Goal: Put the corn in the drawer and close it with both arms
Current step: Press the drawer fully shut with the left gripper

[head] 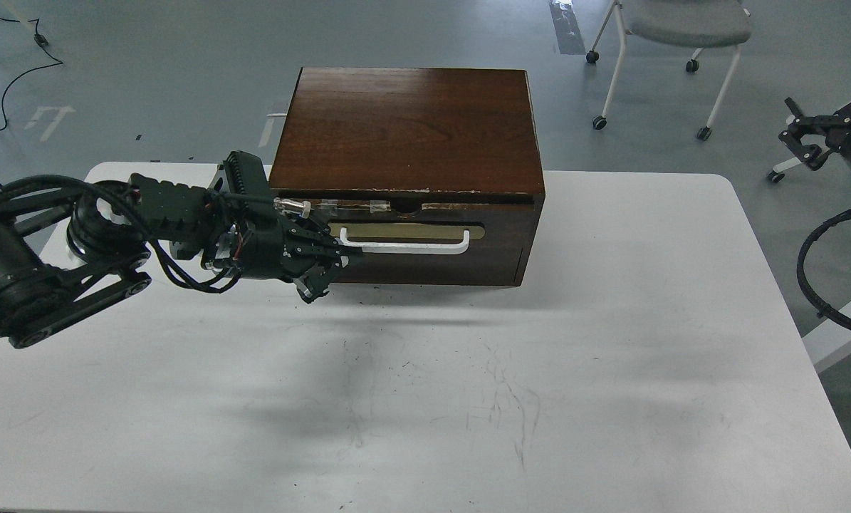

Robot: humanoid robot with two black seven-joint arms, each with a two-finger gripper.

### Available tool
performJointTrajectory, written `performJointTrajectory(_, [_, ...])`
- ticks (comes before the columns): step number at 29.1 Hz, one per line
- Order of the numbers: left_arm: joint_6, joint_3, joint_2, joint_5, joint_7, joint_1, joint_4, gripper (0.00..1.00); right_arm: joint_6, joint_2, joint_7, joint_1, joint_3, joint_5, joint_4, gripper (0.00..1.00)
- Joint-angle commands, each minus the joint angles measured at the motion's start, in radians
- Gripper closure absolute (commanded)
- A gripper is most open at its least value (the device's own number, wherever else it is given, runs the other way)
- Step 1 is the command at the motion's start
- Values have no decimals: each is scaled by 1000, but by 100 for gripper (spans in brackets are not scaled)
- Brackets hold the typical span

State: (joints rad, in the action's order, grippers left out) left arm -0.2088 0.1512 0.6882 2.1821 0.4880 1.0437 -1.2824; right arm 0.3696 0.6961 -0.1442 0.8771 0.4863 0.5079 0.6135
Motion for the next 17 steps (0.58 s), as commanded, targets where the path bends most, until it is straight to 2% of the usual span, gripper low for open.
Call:
performJointTrajectory(1, [0, 2, -1, 0, 1, 1, 0, 100, 0, 0, 0, -1, 0, 0, 0, 0])
performJointTrajectory(17, [3, 4, -9, 0, 1, 6, 21, 100, 2, -3, 0, -3, 2, 0, -21, 0])
